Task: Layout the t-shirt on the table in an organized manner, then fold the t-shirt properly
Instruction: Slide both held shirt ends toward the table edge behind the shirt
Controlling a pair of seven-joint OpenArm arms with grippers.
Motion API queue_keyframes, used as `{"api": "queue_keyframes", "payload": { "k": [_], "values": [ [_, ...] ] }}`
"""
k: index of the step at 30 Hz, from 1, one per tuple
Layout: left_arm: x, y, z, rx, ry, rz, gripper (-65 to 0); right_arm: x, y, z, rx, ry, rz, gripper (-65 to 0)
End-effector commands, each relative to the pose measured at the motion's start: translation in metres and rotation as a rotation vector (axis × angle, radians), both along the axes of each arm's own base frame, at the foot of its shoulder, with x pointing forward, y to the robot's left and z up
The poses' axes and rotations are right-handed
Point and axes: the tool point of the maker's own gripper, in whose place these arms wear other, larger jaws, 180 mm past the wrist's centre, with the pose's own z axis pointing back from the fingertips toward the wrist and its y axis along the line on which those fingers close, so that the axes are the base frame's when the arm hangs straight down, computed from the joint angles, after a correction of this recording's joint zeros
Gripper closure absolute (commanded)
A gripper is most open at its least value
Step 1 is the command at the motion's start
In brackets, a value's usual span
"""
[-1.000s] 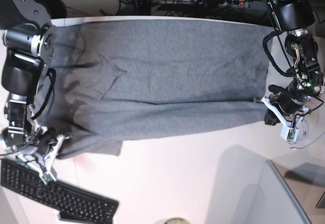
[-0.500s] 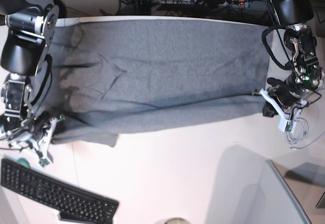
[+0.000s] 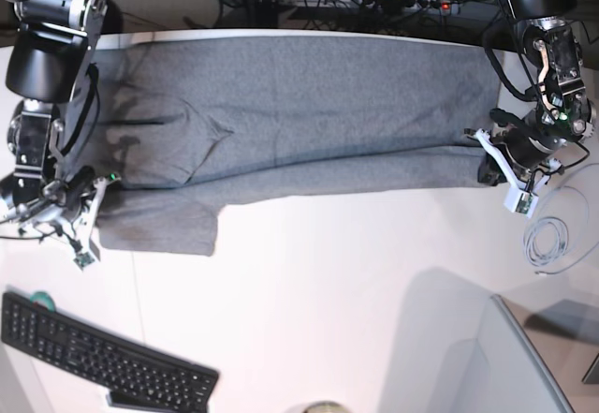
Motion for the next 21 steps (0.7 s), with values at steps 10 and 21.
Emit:
{"api": "queue_keyframes", "payload": {
  "k": [10,21],
  "values": [
    [-0.009,0.006,0.003,0.009,-0.009,0.0,0.0,-0.014,-0.018,0.012,-0.074,0.015,-0.023,0.0],
    [-0.011,0.001,0.018,0.038,-0.042,-0.033,0.0,-0.051,-0.022,-0.012,-0.098,0.137,-0.04,0.0]
  ]
}}
